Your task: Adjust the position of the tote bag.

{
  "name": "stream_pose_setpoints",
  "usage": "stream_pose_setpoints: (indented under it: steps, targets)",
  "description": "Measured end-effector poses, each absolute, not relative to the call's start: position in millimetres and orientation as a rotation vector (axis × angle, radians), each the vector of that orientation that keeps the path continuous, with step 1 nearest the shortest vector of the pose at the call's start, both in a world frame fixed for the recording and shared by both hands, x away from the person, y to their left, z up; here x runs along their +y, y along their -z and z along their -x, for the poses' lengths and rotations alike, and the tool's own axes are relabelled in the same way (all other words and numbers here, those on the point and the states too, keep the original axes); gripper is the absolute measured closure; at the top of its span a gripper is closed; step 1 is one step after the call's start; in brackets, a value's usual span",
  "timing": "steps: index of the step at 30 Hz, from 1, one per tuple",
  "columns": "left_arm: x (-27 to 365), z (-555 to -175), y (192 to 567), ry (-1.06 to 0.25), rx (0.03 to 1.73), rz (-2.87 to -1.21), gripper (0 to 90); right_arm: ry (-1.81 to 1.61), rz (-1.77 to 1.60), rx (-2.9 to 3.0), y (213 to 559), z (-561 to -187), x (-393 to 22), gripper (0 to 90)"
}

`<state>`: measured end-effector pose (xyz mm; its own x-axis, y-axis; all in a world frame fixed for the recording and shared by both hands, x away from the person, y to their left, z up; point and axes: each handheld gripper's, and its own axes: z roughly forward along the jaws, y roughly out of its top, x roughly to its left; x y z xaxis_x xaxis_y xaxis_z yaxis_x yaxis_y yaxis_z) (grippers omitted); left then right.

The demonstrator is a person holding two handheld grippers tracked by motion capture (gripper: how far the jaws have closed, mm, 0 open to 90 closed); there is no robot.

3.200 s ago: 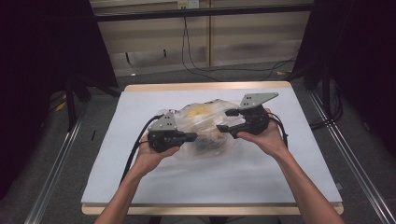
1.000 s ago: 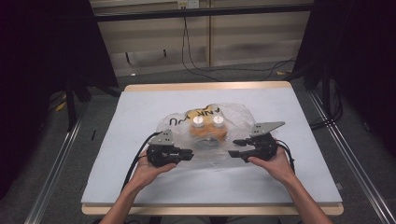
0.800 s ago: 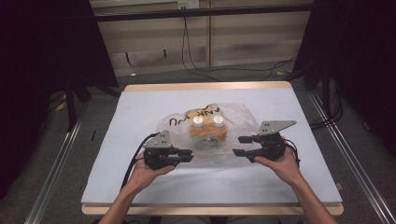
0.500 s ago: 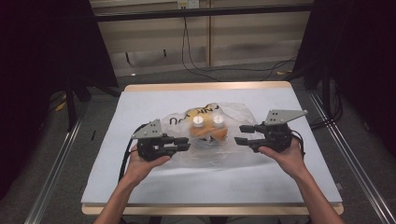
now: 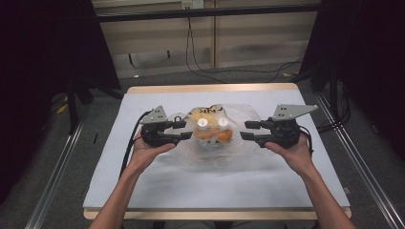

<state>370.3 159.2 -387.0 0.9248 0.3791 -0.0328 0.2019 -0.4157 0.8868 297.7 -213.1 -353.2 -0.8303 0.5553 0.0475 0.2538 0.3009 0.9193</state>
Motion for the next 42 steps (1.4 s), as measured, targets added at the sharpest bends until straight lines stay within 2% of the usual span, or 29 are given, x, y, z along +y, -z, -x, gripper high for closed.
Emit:
stream_pose_setpoints:
  steps: [3, 5, 8, 10, 12, 13, 15, 17, 18, 26, 32, 34, 38, 42]
  targets:
    - [156.2, -374.6, 392.0, -0.173, 0.417, -2.029, 50.3, -1.537, -0.744, 2.271, 352.5, -299.9, -216.2, 52.9]
    - [152.3, -374.6, 394.7, -0.168, 0.417, -2.049, 53.6, -1.539, -0.748, 2.275, 354.2, -301.2, -215.2, 48.3]
    - [151.4, -376.8, 396.3, -0.154, 0.408, -2.073, 68.0, -1.457, -0.744, 2.343, 364.6, -307.6, -207.9, 46.0]
    - [151.9, -376.8, 395.4, -0.140, 0.388, -2.075, 82.9, -1.407, -0.767, 2.363, 372.4, -314.2, -205.0, 48.0]
    - [152.4, -377.3, 392.0, -0.147, 0.373, -2.109, 90.0, -1.368, -0.775, 2.384, 377.8, -321.3, -202.4, 52.3]
    - [153.3, -377.9, 390.2, -0.150, 0.369, -2.109, 90.0, -1.356, -0.779, 2.382, 379.7, -323.8, -201.3, 60.4]
    - [156.8, -379.5, 385.2, -0.162, 0.373, -2.104, 90.0, -1.355, -0.788, 2.389, 383.5, -328.7, -200.2, 69.3]
    - [158.4, -381.8, 382.2, -0.149, 0.380, -2.068, 90.0, -1.360, -0.791, 2.397, 386.9, -333.8, -200.5, 86.1]
    - [158.6, -382.8, 380.1, -0.151, 0.371, -2.073, 90.0, -1.387, -0.796, 2.390, 387.1, -336.4, -201.2, 89.2]
    - [151.3, -387.4, 371.2, -0.124, 0.360, -2.023, 90.0, -1.494, -0.785, 2.359, 370.1, -354.5, -198.0, 90.0]
    - [159.8, -381.5, 364.9, -0.114, 0.330, -1.991, 90.0, -1.568, -0.745, 2.308, 355.1, -341.6, -207.6, 90.0]
    - [161.7, -386.2, 364.0, -0.132, 0.375, -1.982, 90.0, -1.595, -0.774, 2.285, 352.2, -343.2, -214.2, 90.0]
    - [152.4, -396.5, 375.1, -0.167, 0.433, -2.079, 90.0, -1.495, -0.821, 2.295, 360.1, -353.1, -207.6, 90.0]
    - [147.9, -410.1, 392.2, -0.177, 0.494, -2.133, 90.0, -1.465, -0.914, 2.294, 382.1, -370.2, -207.2, 90.0]
